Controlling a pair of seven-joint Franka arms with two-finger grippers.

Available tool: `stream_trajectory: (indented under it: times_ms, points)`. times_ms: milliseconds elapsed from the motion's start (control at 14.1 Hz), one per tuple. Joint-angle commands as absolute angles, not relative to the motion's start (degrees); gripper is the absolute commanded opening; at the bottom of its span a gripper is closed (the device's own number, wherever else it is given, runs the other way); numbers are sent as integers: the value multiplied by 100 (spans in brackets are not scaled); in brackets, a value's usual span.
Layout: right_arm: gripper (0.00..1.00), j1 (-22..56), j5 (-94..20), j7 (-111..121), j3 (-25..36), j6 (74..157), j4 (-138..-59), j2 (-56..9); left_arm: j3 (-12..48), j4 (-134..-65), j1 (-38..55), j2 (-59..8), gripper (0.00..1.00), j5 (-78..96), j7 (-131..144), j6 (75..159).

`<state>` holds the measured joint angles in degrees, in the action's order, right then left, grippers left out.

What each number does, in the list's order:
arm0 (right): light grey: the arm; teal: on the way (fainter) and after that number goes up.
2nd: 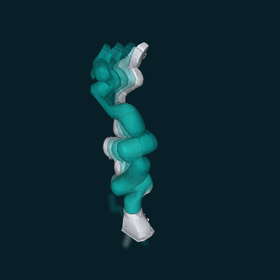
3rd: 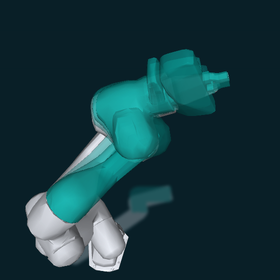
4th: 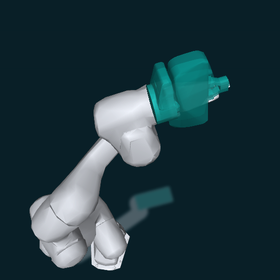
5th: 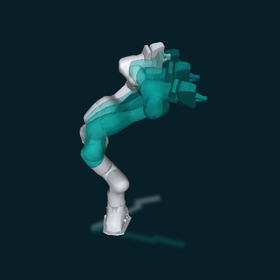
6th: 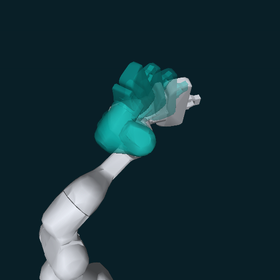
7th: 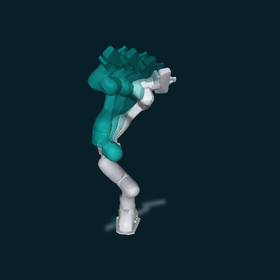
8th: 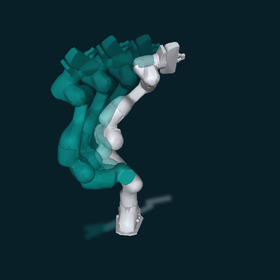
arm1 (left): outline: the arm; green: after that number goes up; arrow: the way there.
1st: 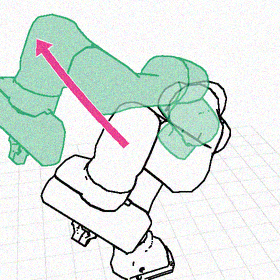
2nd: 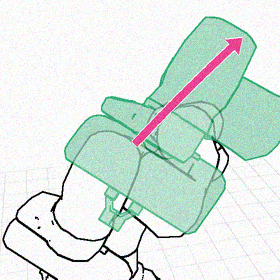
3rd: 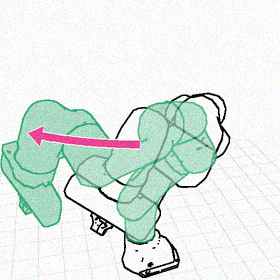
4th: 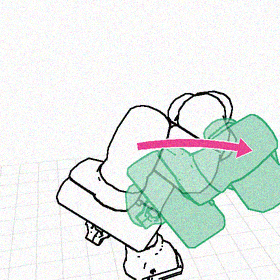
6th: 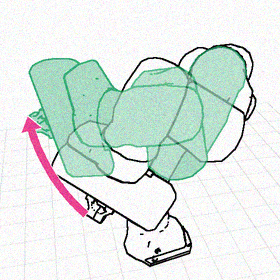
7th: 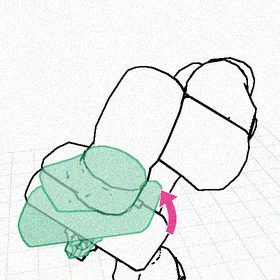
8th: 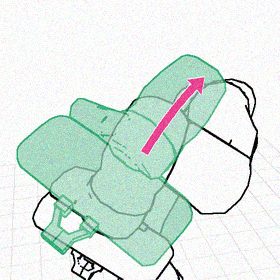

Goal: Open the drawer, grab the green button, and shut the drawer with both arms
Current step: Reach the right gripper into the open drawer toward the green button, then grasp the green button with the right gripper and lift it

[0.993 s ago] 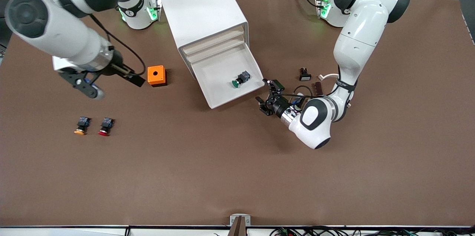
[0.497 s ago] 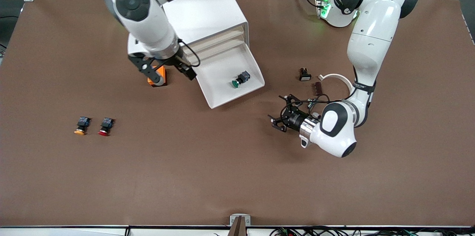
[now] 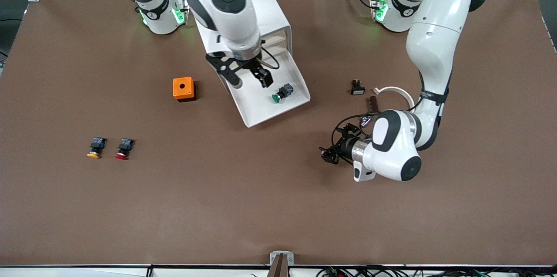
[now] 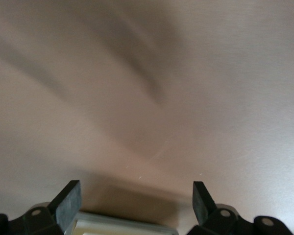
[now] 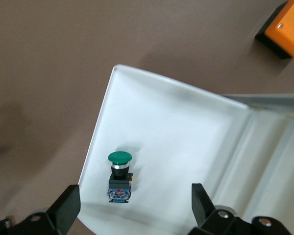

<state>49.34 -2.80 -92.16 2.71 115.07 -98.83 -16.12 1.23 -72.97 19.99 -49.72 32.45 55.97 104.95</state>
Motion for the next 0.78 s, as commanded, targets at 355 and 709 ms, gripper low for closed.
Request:
stream_trajectory:
  times_ms: [355, 709]
  points:
    - [100, 5414, 9, -9545, 334, 11838, -9519, -2522, 27, -7409, 2416, -4737, 100, 2084, 5432, 11671]
    - [100, 5423, -53, -9545, 334, 12164, -9492, -2663, -96, -7418, 2767, -4553, 100, 1600, 5432, 11777]
